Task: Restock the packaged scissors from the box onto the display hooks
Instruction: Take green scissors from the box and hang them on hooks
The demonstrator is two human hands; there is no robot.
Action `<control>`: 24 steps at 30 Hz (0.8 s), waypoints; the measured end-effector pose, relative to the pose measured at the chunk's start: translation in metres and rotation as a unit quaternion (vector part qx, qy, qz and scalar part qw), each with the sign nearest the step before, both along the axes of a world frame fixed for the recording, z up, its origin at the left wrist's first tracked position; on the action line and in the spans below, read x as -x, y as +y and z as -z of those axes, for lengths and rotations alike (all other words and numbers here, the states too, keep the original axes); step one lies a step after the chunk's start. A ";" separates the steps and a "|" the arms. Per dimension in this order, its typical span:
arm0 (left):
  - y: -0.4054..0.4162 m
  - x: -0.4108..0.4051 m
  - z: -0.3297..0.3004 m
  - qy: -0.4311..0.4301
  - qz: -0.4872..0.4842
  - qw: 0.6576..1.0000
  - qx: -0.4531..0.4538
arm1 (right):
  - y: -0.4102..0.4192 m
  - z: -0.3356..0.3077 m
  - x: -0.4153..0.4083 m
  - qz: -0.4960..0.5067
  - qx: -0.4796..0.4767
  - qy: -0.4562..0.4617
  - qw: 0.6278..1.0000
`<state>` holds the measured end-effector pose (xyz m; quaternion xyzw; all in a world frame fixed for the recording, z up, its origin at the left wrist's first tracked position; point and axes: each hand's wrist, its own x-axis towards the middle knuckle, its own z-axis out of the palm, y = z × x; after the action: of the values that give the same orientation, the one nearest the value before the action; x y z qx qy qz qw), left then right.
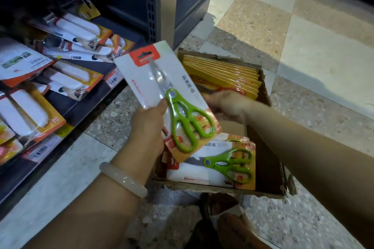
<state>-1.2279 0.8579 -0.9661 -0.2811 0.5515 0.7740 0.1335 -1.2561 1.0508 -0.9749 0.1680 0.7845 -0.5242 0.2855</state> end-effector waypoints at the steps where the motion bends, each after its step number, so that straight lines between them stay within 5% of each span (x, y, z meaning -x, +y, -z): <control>1: -0.007 0.001 0.004 0.001 -0.003 1.000 -0.001 | 0.001 0.012 -0.006 -0.109 -0.143 -0.016 0.984; 4: -0.023 0.004 0.010 0.003 -0.013 1.000 0.017 | -0.002 0.043 -0.027 -0.329 -0.341 -0.053 0.879; 10: -0.031 0.005 0.011 0.015 -0.024 0.999 0.020 | -0.006 0.050 -0.032 -0.347 -0.377 -0.014 0.859; 15: -0.032 0.007 0.001 0.040 -0.027 0.999 0.001 | 0.018 0.037 -0.025 -0.351 -0.246 -0.053 0.902; 19: -0.036 0.016 -0.022 0.110 -0.030 0.993 0.025 | 0.050 -0.009 -0.012 -0.137 -0.080 0.014 0.987; 24: -0.057 0.029 -0.060 0.193 -0.062 0.975 0.091 | 0.030 -0.052 0.021 0.012 0.126 0.097 0.987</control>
<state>-1.2569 0.8011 -0.9062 -0.1705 0.6165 0.7671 -0.0499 -1.2775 1.0810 -0.9230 0.0886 0.7338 -0.6365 0.2204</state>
